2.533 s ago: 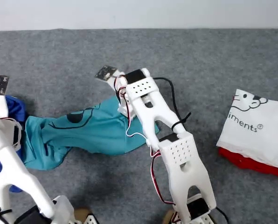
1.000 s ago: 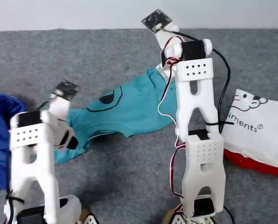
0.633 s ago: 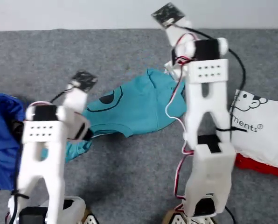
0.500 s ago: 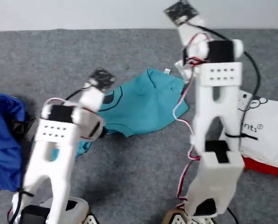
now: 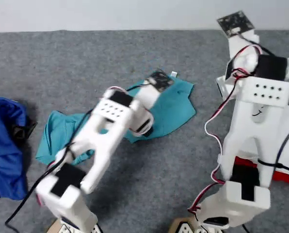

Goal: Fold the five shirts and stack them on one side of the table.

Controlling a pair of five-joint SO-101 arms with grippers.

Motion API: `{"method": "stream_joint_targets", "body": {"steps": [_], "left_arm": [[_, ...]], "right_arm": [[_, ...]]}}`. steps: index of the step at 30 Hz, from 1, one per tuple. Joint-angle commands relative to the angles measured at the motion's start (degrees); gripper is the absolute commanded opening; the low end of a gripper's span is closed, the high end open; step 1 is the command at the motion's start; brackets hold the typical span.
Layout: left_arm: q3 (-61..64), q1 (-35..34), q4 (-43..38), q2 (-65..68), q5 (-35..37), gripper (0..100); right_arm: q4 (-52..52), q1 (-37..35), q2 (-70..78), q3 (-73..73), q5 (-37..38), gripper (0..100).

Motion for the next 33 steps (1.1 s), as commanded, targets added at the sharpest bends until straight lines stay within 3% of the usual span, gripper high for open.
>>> {"method": "stream_joint_targets", "body": {"steps": [1,6,10,13,20,24,27,33], "left_arm": [[-5.85,1.49,3.16,6.15,-1.23,21],[-13.85,-4.40,12.75,8.62,-6.24,1],[-19.21,-11.87,20.84,6.15,-7.12,0],[-20.35,-17.67,24.26,3.60,-11.60,0],[-20.53,-27.43,26.46,1.23,-15.82,2],[-21.93,-28.13,26.46,0.79,-15.03,12],[-26.59,-27.34,27.34,0.79,-10.37,19],[-31.96,-19.08,31.74,0.09,-10.02,20]], "right_arm": [[2.24,1.63,-3.38,0.53,-0.79,21.3],[2.24,2.77,-3.03,0.97,-0.79,21.3],[2.15,3.03,-2.86,1.05,-0.79,21.3],[2.15,2.86,-2.86,1.05,-0.79,21.3],[2.15,2.77,-2.86,1.05,-0.88,21.3],[2.15,2.77,-2.86,1.05,-0.88,21.3],[2.15,2.77,-2.86,1.05,-0.88,21.3],[2.24,2.77,-2.86,1.05,-0.88,21.3]]}}
